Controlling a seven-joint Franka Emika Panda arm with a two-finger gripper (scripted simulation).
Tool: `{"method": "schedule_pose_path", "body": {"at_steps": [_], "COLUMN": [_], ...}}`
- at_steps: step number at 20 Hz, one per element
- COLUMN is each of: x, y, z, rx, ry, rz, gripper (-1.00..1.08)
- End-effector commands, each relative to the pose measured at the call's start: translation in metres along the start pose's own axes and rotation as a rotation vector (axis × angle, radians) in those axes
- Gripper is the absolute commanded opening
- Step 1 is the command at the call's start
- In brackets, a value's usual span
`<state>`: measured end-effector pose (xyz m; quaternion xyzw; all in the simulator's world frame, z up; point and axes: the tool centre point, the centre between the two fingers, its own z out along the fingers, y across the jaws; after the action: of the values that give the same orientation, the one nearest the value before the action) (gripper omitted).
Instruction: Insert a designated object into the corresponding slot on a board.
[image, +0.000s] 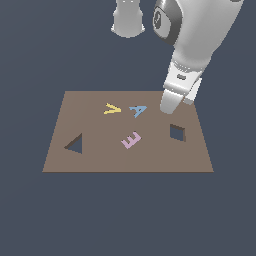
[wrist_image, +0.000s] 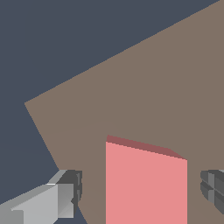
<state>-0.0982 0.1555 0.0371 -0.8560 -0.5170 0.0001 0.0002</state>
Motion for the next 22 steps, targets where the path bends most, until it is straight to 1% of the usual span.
{"method": "schedule_pose_path", "body": {"at_steps": [1, 3, 4, 22], "x": [-0.0003, -0.0002, -0.0002, -0.0005], "y": [-0.0002, -0.0004, -0.0004, 0.0004], "z": [0.0060, 0.0073, 0.0073, 0.0038], "rx": [0.000, 0.000, 0.000, 0.000], "ry": [0.000, 0.000, 0.000, 0.000], "rz": [-0.001, -0.001, -0.001, -0.007], "gripper": [1.00, 1.00, -1.00, -1.00]}}
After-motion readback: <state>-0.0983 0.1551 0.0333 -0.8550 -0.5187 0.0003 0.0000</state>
